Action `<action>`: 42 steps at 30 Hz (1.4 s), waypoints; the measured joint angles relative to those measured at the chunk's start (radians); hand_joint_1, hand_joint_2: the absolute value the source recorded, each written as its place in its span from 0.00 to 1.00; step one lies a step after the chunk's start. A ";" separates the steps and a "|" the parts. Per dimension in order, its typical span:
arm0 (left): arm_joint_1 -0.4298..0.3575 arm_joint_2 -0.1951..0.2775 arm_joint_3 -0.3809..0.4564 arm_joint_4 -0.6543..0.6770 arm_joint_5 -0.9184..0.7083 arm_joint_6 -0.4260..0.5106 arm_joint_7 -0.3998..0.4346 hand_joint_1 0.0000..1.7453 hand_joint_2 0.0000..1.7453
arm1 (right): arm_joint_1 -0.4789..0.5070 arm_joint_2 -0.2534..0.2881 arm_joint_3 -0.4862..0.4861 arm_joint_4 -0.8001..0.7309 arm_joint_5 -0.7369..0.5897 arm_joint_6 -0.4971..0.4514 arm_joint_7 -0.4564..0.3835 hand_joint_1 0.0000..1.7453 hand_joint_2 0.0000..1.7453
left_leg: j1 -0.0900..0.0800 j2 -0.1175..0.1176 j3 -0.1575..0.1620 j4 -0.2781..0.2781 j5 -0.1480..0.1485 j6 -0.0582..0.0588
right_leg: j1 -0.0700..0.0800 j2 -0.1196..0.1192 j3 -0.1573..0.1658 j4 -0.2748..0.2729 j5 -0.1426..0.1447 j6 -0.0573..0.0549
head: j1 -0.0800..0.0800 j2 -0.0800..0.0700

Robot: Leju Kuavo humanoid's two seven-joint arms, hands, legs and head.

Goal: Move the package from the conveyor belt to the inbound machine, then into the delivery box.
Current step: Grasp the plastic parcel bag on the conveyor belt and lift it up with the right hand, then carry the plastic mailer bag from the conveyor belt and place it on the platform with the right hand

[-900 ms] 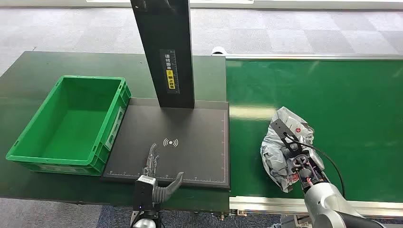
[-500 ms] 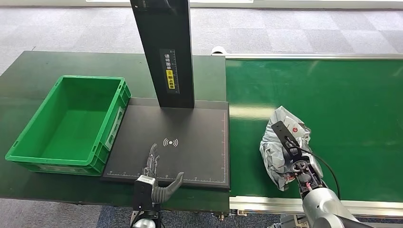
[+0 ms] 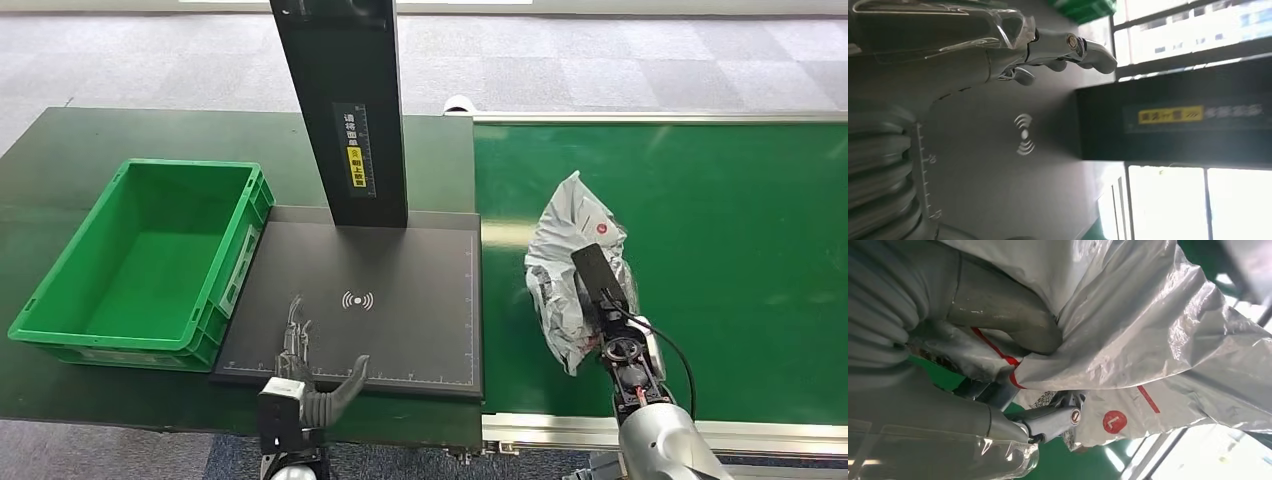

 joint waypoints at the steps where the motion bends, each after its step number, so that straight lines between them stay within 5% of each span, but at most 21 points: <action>1: 0.019 0.010 -0.001 -0.060 -0.013 0.022 0.000 0.00 1.00 | 0.032 0.023 0.004 -0.074 -0.032 0.006 -0.011 1.00 1.00 | 0.001 -0.001 0.000 0.000 0.000 0.000 | 0.001 -0.001 0.000 0.000 0.000 0.000 | 0.000 0.000; 6: 0.088 0.074 0.005 -0.372 -0.120 0.103 -0.001 0.00 1.00 | 0.228 0.125 0.118 -0.486 -0.225 0.054 0.002 1.00 1.00 | 0.002 -0.002 -0.004 -0.001 -0.001 -0.001 | 0.002 -0.002 -0.003 0.000 -0.002 -0.001 | 0.000 0.000; 11: 0.084 0.111 0.037 -0.530 -0.111 0.103 -0.001 0.00 1.00 | 0.275 0.191 0.239 -0.627 -0.298 0.108 0.009 1.00 1.00 | 0.002 0.001 -0.004 -0.001 0.000 -0.002 | 0.002 0.000 -0.004 0.000 -0.002 -0.002 | 0.001 0.000; 16: 0.007 0.128 0.111 -0.541 -0.052 0.051 0.000 0.00 1.00 | 0.195 0.270 0.367 -0.540 -0.390 0.166 0.042 1.00 1.00 | 0.002 0.002 -0.003 -0.001 0.003 -0.004 | 0.003 0.001 -0.004 0.001 0.001 -0.004 | 0.001 0.000; 21: -0.088 0.125 0.215 -0.508 -0.038 0.002 0.000 0.00 1.00 | 0.130 0.321 0.687 -0.340 -0.777 0.125 0.091 1.00 1.00 | 0.003 0.001 -0.003 -0.001 0.004 -0.005 | 0.003 0.001 -0.004 0.002 0.002 -0.004 | 0.001 0.000; 27: -0.124 0.110 0.286 -0.484 -0.044 -0.006 0.001 0.00 1.00 | 0.090 0.330 0.949 -0.180 -0.957 0.104 0.087 1.00 1.00 | 0.003 0.001 -0.005 -0.001 0.004 -0.005 | 0.003 0.000 -0.006 0.001 0.001 -0.004 | 0.001 0.000; 28: -0.126 0.108 0.293 -0.481 -0.046 -0.007 0.001 0.00 1.00 | 0.083 0.330 0.972 -0.158 -0.976 0.101 0.084 0.97 1.00 | 0.003 0.001 -0.005 -0.001 0.004 -0.005 | 0.003 0.000 -0.006 0.001 0.001 -0.004 | 0.001 0.000; 32: -0.140 0.099 0.307 -0.465 -0.062 -0.013 0.001 0.00 1.00 | 0.055 0.330 1.031 -0.086 -1.019 0.084 0.071 0.00 1.00 | 0.002 0.001 -0.005 -0.001 0.004 -0.005 | 0.002 0.000 -0.006 0.001 0.001 -0.004 | 0.001 0.000; 42: -0.141 0.085 0.311 -0.446 -0.085 -0.008 0.001 0.00 1.00 | 0.000 0.328 1.073 -0.002 -1.008 -0.128 0.056 0.00 1.00 | 0.003 0.001 -0.005 -0.001 0.004 -0.005 | 0.003 0.001 -0.006 0.001 0.002 -0.004 | 0.001 0.000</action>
